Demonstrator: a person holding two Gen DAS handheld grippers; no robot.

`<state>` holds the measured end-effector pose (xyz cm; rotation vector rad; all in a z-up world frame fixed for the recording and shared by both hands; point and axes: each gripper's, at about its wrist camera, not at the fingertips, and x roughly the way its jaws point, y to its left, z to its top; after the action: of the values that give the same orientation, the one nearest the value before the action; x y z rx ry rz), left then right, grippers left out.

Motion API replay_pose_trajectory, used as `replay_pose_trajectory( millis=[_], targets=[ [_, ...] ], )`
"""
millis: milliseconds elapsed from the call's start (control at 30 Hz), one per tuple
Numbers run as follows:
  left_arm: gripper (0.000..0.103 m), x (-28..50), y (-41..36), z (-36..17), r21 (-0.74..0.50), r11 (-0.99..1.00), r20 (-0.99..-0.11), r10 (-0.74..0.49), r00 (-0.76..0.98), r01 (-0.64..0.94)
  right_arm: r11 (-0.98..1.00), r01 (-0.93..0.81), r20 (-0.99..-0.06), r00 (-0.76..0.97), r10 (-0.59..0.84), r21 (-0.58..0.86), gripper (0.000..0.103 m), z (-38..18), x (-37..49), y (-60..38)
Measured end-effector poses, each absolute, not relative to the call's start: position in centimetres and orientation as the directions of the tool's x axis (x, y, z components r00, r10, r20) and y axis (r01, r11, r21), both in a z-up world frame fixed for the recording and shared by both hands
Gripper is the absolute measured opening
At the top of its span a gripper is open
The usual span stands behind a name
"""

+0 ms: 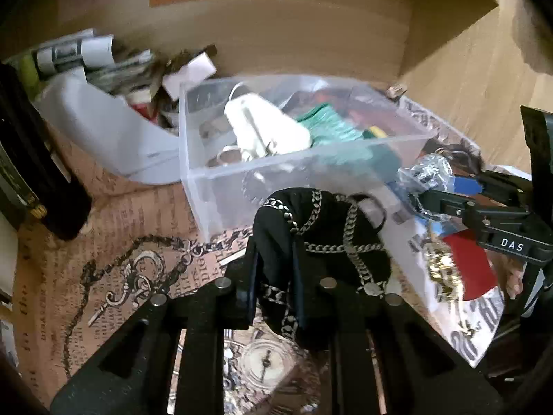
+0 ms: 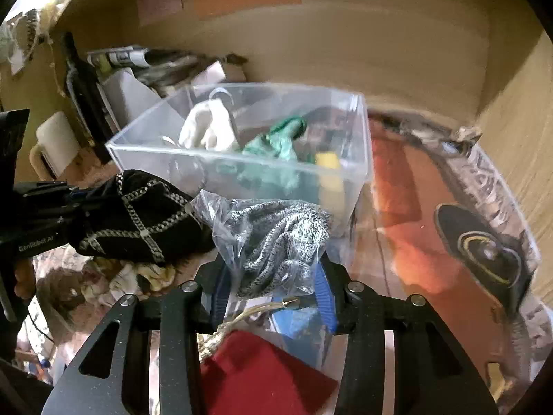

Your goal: Organize soft objects

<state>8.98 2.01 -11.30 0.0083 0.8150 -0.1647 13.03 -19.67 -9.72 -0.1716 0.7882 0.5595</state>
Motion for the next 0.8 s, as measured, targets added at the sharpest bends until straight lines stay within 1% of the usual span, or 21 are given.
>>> replay_pose_trajectory(
  millis=[300, 533, 800],
  targets=[
    [0.016, 7.0, 1.4, -7.8, -0.046, 0.985, -0.646, -0.154, 0.748, 0.164, 0.843, -0.536, -0.614, 0.651, 0.446, 0.044, 0.039, -5.6, 11.1, -20.7],
    [0.016, 6.4, 1.5, -4.9, -0.073, 0.98, -0.578, -0.193, 0.793, 0.186, 0.846, -0.531, -0.541, 0.699, 0.467, 0.043, 0.039, -3.1, 11.1, -20.9],
    [0.016, 6.8, 1.6, -1.4, -0.038, 0.985, -0.48, -0.167, 0.861, 0.17, 0.847, -0.532, -0.464, 0.746, 0.478, 0.017, 0.039, -0.4, 11.7, -20.4]
  ],
)
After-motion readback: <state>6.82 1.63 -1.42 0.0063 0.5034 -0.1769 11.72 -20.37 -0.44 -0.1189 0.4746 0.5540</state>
